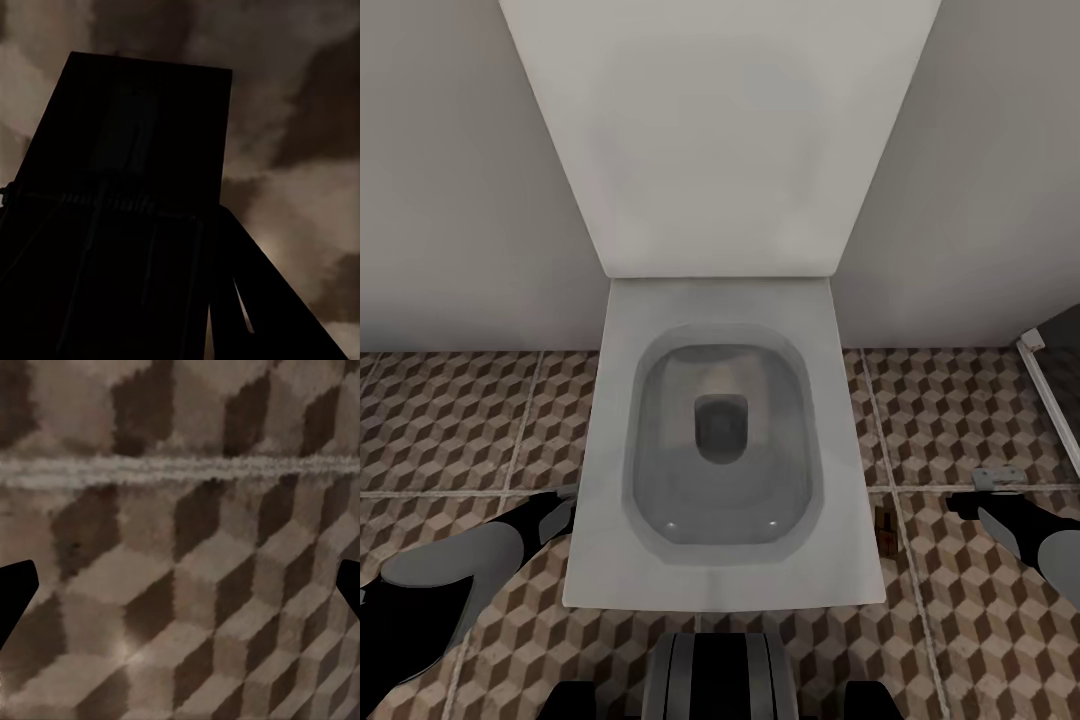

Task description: Take the four mousetraps from the cabinet in the bathroom and place them on the bathroom floor. Make sure all four end up on the same floor surface, and ensure that at least two of them are either under or directly next to the same bathroom sink.

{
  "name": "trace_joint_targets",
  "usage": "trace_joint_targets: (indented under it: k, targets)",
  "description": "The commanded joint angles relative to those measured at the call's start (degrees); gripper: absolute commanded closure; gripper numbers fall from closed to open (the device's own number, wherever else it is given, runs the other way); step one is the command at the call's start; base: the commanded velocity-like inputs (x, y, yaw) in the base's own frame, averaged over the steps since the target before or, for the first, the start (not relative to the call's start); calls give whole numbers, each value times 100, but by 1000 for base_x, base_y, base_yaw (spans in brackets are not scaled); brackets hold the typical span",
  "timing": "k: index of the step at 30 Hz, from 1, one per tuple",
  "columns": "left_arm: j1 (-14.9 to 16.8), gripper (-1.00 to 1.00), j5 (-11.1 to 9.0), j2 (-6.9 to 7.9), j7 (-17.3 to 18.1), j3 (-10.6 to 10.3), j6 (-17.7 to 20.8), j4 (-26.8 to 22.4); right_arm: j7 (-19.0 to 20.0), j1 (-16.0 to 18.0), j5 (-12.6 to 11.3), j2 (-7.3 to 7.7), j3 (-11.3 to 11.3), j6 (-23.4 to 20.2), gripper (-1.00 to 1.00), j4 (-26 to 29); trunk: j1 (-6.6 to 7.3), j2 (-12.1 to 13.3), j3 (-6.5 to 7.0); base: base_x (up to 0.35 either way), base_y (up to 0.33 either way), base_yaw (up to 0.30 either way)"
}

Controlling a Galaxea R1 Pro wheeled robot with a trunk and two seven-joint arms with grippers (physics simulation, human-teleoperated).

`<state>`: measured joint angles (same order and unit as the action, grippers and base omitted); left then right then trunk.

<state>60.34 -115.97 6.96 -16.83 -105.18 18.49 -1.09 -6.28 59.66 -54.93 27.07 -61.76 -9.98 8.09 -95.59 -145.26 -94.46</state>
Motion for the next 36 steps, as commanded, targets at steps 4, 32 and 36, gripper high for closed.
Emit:
trace_joint_targets:
  k: [4, 32, 36]
  targets:
    - [2, 100, -31, 6, -22, -36, 23, -14, -44, 2, -42, 3, -46, -36, -100, 23, 0, -1, -4, 0, 0, 0]
    - [4, -100, -31, -1, -23, -35, 23, -14, -36, 2, -44, 0, -46, -38, -100, 25, 0, -1, -4, 0, 0, 0]
    - [4, -100, -31, -1, -23, -34, 23, -14, -33, 2, -43, 0, -46, -38, -100, 25, 0, -1, -4, 0, 0, 0]
